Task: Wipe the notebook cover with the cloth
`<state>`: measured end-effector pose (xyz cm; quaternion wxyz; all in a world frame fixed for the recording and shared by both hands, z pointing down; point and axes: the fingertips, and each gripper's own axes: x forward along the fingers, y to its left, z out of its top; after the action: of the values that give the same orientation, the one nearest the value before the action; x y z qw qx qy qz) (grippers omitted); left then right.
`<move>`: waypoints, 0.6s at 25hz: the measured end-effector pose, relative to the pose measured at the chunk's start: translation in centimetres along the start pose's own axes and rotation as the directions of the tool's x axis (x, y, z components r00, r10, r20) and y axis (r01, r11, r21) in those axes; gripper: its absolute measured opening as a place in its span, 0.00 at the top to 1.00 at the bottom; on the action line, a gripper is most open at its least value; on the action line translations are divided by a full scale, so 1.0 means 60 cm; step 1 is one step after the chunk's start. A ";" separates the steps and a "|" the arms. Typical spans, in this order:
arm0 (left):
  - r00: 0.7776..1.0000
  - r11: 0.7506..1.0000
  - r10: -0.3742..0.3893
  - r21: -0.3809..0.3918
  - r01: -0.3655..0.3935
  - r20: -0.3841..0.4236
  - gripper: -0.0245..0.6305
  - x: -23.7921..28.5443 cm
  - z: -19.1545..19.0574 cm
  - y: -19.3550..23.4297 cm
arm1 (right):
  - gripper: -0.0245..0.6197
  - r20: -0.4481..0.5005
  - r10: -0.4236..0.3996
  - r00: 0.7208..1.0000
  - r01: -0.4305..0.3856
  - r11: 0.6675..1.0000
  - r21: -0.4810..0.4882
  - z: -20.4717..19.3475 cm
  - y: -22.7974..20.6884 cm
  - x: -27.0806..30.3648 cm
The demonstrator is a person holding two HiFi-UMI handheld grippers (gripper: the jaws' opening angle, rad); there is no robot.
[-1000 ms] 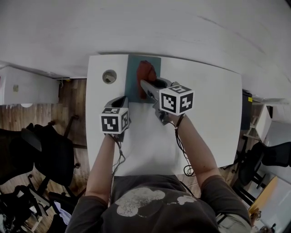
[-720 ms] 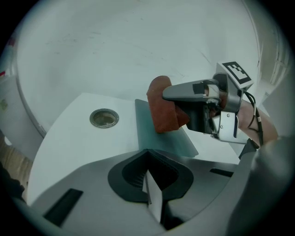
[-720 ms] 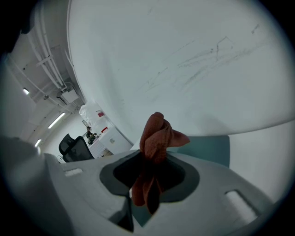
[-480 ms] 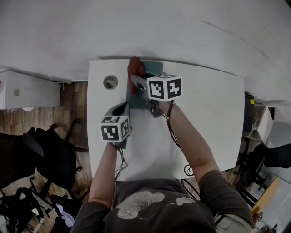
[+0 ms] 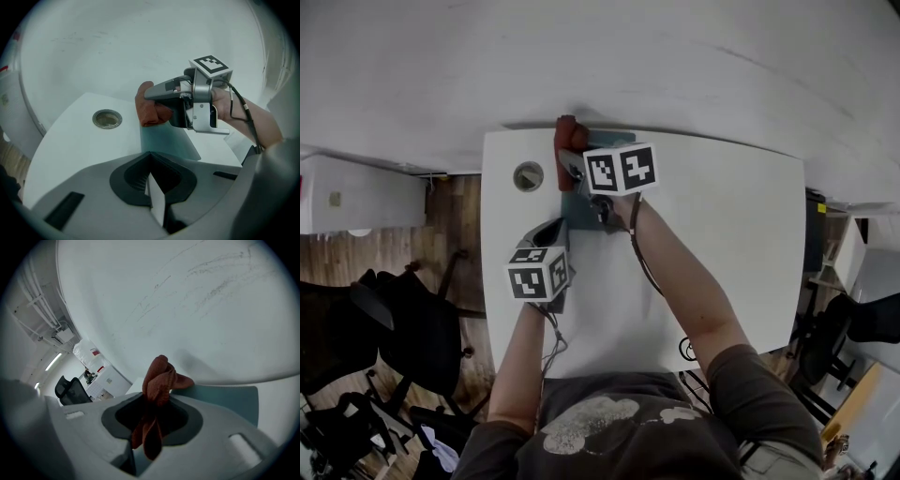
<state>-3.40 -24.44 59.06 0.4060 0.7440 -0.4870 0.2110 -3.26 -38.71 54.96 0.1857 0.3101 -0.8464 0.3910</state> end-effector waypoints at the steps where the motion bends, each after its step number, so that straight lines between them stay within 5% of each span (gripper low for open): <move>1: 1.000 1.000 0.000 -0.002 0.000 0.002 0.96 0.000 0.000 0.000 | 0.79 -0.005 -0.008 1.000 0.008 1.000 -0.007 -0.001 -0.002 0.002; 15: 0.999 0.999 0.037 0.008 -0.037 0.020 0.96 0.001 0.000 0.002 | 0.79 -0.025 -0.111 0.993 0.112 0.994 0.021 -0.011 -0.055 -0.010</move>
<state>-3.45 -24.49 59.16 0.3942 0.7385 -0.5037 0.2132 -0.57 -39.63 56.82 0.2137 0.3544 -0.8210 0.3933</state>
